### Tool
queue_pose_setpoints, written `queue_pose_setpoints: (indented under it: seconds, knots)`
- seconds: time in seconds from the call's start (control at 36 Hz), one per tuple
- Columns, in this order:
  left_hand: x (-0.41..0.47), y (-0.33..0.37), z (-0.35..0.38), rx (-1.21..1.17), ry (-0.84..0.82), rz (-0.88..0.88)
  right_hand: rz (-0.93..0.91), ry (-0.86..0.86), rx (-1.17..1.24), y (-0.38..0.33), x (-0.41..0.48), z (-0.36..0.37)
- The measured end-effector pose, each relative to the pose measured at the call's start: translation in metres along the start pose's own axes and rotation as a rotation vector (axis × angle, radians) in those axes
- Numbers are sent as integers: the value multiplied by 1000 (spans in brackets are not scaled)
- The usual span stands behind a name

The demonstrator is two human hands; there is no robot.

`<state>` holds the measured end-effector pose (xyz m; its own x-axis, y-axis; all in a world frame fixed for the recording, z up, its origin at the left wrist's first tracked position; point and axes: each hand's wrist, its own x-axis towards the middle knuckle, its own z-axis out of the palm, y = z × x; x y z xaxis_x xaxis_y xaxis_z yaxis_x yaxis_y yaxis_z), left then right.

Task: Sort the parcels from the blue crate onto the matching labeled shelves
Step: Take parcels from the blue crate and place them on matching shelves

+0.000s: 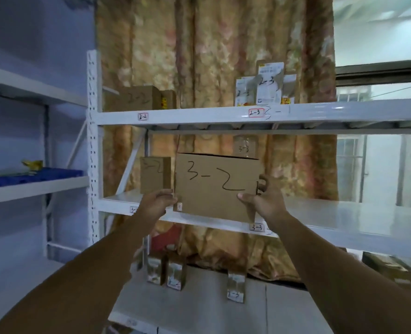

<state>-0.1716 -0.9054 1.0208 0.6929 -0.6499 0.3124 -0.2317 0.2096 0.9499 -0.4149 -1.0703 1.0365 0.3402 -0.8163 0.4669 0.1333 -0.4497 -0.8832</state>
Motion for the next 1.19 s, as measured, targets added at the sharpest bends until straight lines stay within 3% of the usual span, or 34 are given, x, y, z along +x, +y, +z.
queue_pose_setpoints:
  seconds: [0.08, 0.22, 0.39, 0.53, 0.69, 0.78, 0.94, 1.19]
  knots:
    - [48, -9, -29, 158, -21, 29, -1, 55, 3, 11, 30, 44]
    - [134, -36, -66, 283, 109, 22, 39, 197, -142, 38, 74, 97]
    - [217, -83, -76, 328, 5, -39, 68, 249, -275, 48, 115, 139]
    - [261, -106, -62, 489, 128, -73, 65, 259, -335, 69, 164, 172]
    - [300, -127, -42, 606, 272, -9, 13, 296, -585, 108, 217, 193]
    - [322, -133, -36, 708, 337, -14, 68, 261, -511, 112, 223, 202]
    - [335, -119, -22, 614, 461, -79, 100, 275, -451, 133, 252, 211]
    - [348, -124, -47, 548, 269, -35, 73, 261, -326, 156, 284, 236]
